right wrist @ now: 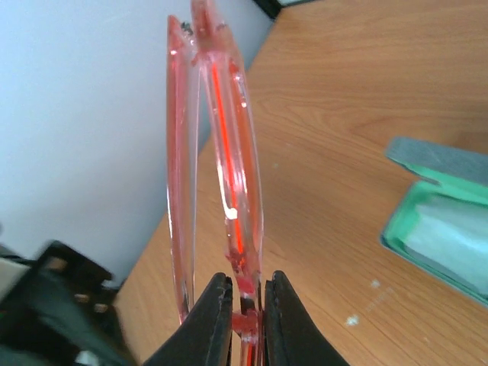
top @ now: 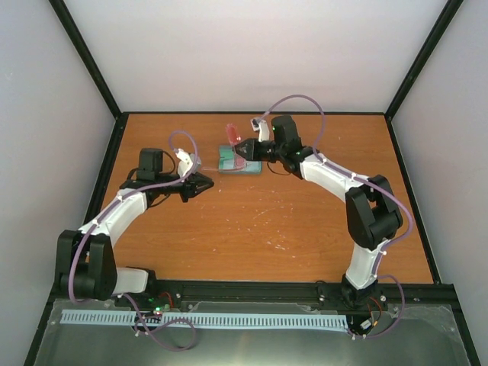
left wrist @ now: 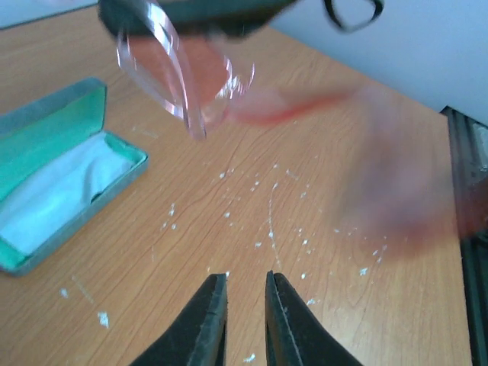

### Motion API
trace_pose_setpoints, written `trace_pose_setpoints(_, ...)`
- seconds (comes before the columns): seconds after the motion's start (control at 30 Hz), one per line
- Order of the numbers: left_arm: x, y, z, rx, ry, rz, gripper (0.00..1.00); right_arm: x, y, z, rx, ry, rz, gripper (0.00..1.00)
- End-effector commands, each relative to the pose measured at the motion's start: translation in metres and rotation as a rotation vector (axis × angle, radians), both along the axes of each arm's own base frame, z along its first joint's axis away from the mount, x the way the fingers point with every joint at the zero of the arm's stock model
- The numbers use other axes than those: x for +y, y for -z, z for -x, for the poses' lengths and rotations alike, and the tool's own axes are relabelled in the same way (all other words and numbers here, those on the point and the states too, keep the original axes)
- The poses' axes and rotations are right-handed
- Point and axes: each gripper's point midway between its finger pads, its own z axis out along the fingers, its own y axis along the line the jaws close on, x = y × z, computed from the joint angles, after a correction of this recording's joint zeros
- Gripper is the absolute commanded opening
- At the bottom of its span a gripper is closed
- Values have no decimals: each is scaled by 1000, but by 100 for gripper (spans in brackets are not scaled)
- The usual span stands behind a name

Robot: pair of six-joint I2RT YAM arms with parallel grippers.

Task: Organize the sunglasses
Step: Fold the sunglasses.

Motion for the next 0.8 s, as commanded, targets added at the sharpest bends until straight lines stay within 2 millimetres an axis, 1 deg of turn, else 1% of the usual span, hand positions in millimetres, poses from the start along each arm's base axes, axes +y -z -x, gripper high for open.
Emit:
trace_pose_setpoints(0.0,15,13,-6,-36,-81,-60,19,18,-38,13,-43,-208,-91,7)
trace_pose_setpoints(0.07,23,14,-15,-22,-130,-55,20,20,-34,25,-14,-284,-88,7)
trace_pose_setpoints(0.17,22,2,-17,-36,-105,-19,17,13,-29,24,-24,-246,-52,6)
trace_pose_setpoints(0.3,8,-23,4,-45,38,85,14,10,-29,7,-21,-166,-81,6)
trace_pose_setpoints(0.33,6,-27,9,-39,65,101,14,10,-30,2,-21,-154,-99,6)
trace_pose_setpoints(0.37,6,-29,11,-38,72,104,13,10,-30,-2,-15,-150,-112,6)
trace_pose_setpoints(0.47,10,-25,11,-56,43,64,13,11,-29,-14,-11,-164,-97,6)
trace_pose_setpoints(0.5,11,-26,14,-60,45,63,13,12,-32,-17,-18,-168,-92,6)
trace_pose_setpoints(0.6,9,-27,23,-47,78,92,12,14,-30,-25,-14,-164,-88,6)
trace_pose_setpoints(0.77,6,-40,35,-60,143,132,12,11,-32,-42,-14,-135,-94,7)
